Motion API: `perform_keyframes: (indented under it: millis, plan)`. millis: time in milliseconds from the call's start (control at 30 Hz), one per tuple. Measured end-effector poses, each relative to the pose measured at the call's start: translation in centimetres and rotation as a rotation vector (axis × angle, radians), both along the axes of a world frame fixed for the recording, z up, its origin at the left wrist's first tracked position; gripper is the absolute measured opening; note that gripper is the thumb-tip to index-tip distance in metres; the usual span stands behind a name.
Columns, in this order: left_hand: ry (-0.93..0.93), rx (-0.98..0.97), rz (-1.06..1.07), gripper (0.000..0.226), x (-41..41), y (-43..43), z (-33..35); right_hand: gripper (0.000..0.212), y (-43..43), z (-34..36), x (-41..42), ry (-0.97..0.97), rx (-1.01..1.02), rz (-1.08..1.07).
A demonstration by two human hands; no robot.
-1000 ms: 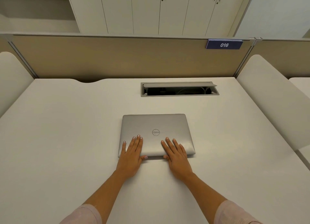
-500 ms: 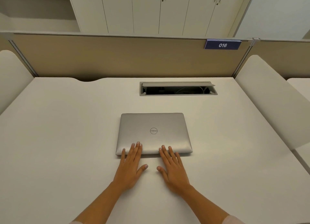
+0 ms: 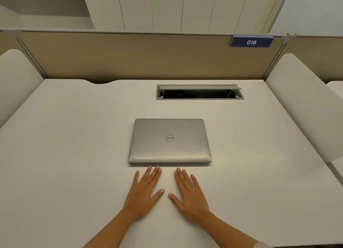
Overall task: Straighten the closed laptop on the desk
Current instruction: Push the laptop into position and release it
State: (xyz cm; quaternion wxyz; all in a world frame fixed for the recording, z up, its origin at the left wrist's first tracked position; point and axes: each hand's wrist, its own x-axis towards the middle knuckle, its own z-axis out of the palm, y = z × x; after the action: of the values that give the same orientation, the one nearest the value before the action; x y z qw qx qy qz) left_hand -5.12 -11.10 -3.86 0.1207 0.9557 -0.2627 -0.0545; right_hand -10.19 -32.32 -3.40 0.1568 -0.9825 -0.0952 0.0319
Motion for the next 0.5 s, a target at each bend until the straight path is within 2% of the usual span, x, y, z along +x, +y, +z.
perform_keyframes:
  millis: [500]
  plan:
    - [0.011, -0.024, 0.022, 0.068, -0.08, -0.38, 0.78, 0.074, -0.13, 0.04, -0.04, -0.016, 0.019, 0.006]
